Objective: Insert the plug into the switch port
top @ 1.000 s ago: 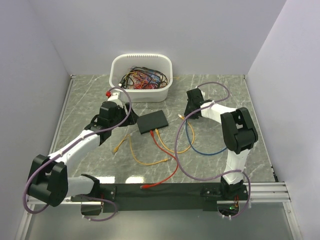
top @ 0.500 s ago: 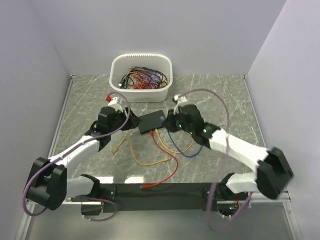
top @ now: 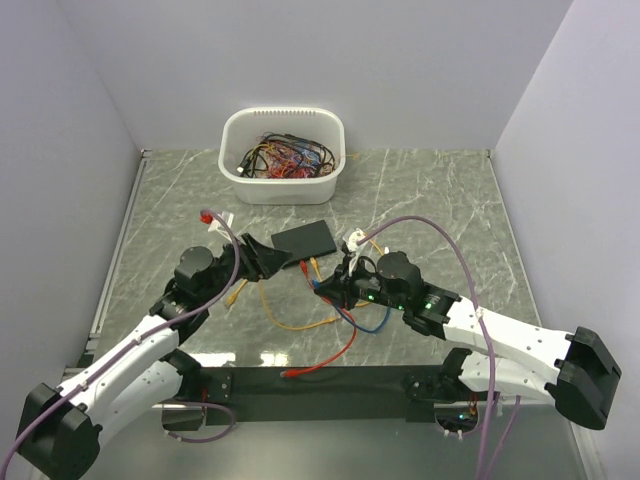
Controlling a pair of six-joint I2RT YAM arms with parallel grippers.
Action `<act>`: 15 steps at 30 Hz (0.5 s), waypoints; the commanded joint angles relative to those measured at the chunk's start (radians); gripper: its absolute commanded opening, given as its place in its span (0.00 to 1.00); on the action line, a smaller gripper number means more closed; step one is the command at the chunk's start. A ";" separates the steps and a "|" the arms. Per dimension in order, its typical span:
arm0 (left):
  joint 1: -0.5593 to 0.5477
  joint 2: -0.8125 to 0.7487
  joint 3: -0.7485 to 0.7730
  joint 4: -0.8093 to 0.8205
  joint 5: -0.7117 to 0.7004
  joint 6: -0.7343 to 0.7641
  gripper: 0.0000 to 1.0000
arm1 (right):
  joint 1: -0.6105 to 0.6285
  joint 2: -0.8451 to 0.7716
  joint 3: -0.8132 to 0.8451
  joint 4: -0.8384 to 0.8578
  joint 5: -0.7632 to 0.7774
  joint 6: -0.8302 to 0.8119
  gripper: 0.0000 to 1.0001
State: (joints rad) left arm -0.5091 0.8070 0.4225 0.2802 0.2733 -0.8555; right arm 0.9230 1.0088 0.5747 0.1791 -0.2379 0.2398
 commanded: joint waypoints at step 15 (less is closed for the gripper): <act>-0.138 0.008 -0.050 0.131 -0.062 -0.099 0.58 | 0.005 0.017 0.005 0.065 0.068 -0.033 0.00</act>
State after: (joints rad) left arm -0.6254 0.8108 0.3859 0.3286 0.2443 -0.9276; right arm 0.9234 1.0252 0.5747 0.1951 -0.2001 0.2218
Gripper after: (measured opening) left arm 0.585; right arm 0.209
